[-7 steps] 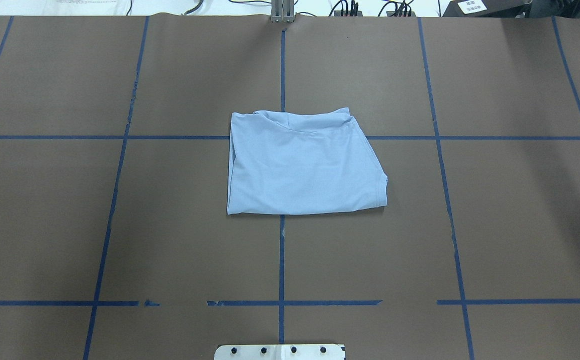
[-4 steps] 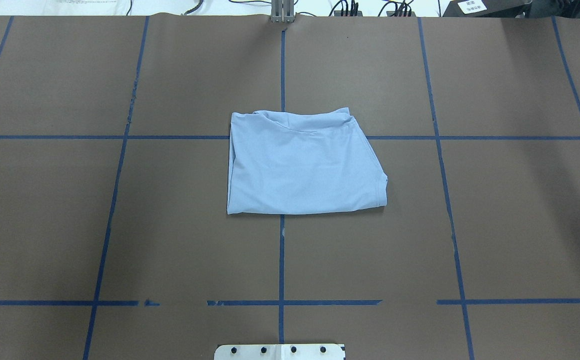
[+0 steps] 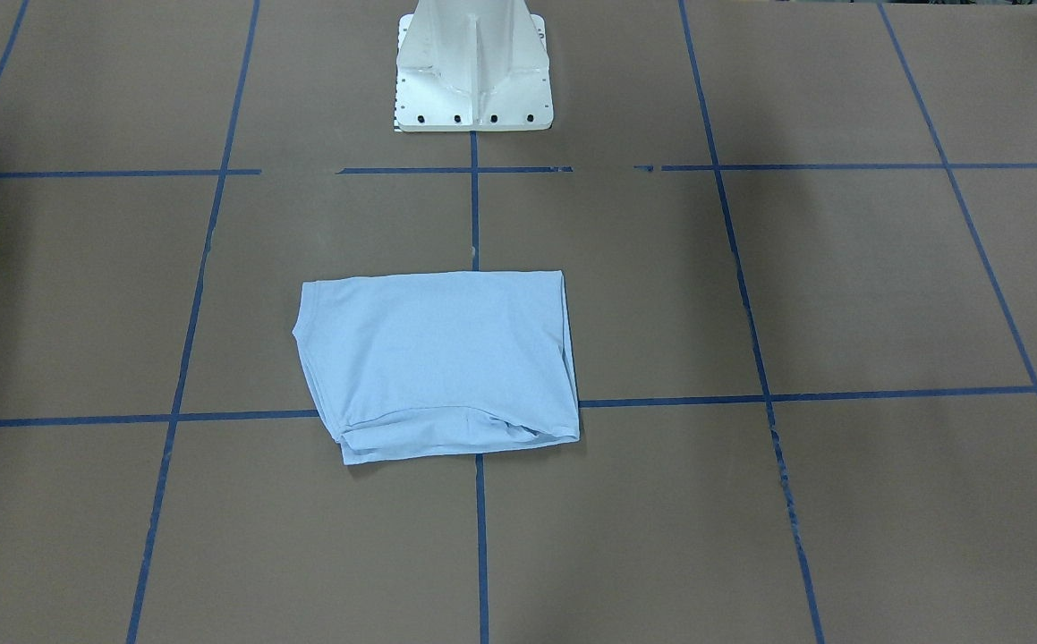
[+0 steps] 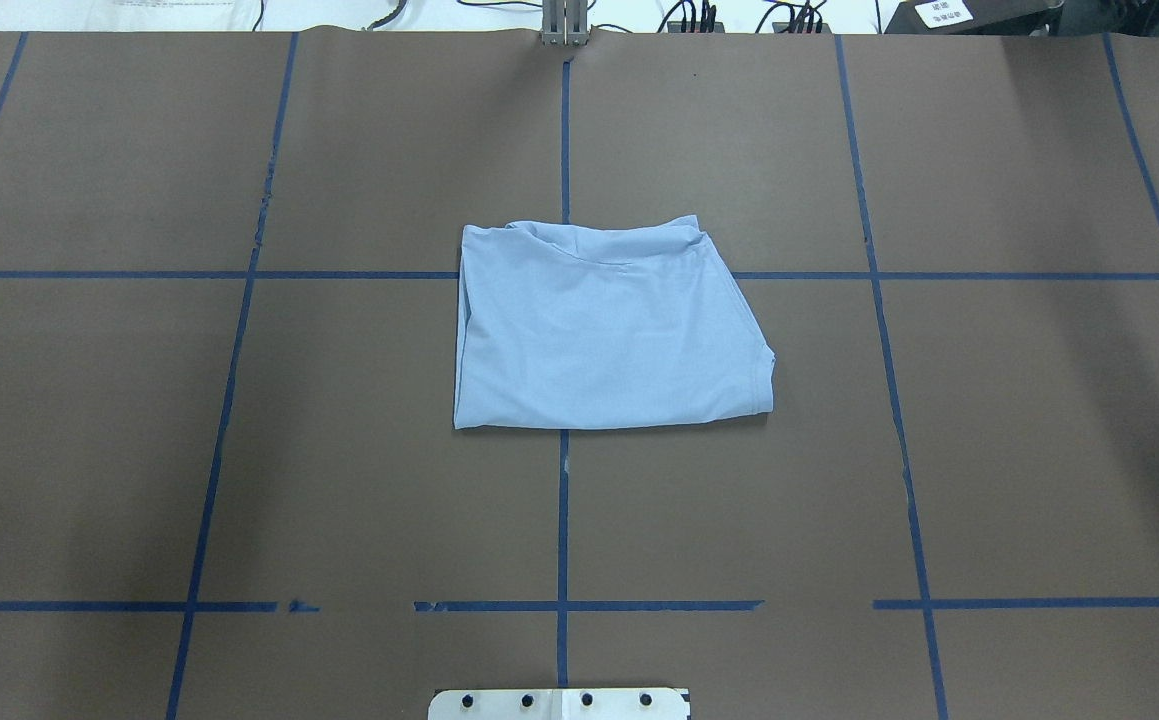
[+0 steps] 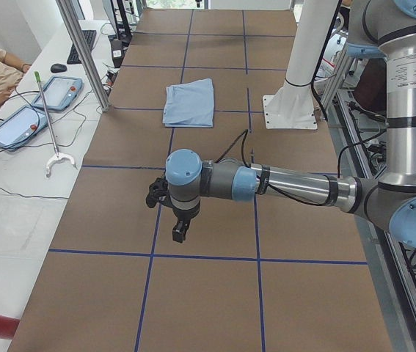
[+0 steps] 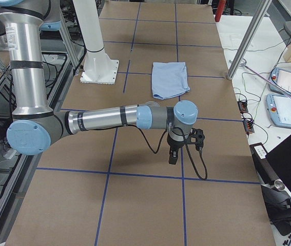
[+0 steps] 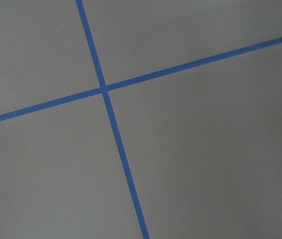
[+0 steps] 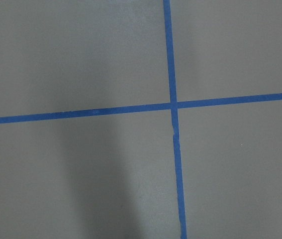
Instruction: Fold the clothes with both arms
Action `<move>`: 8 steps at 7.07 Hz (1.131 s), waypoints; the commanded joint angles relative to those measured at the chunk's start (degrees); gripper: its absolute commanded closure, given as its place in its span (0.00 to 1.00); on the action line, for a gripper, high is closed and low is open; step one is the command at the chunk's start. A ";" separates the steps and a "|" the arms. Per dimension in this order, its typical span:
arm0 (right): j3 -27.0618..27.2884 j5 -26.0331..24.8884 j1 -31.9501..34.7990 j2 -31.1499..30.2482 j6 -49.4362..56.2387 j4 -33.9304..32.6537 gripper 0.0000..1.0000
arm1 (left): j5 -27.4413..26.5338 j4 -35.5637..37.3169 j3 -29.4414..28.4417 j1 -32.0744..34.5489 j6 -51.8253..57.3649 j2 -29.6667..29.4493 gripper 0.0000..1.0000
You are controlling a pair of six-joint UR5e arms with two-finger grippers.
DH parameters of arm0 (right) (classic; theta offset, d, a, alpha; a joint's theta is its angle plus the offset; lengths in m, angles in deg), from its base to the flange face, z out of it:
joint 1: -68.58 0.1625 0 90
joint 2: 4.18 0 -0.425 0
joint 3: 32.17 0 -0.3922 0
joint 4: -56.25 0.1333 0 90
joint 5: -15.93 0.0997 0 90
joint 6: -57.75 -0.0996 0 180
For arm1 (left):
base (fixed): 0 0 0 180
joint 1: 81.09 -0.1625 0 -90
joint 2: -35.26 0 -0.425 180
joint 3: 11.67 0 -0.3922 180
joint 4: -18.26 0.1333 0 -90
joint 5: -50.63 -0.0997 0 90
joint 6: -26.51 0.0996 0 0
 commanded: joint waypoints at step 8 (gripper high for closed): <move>0.76 0.63 -0.12 -0.81 -0.08 0.34 0.00 | -2.63 -8.94 -3.63 -0.14 -0.14 -2.61 0.00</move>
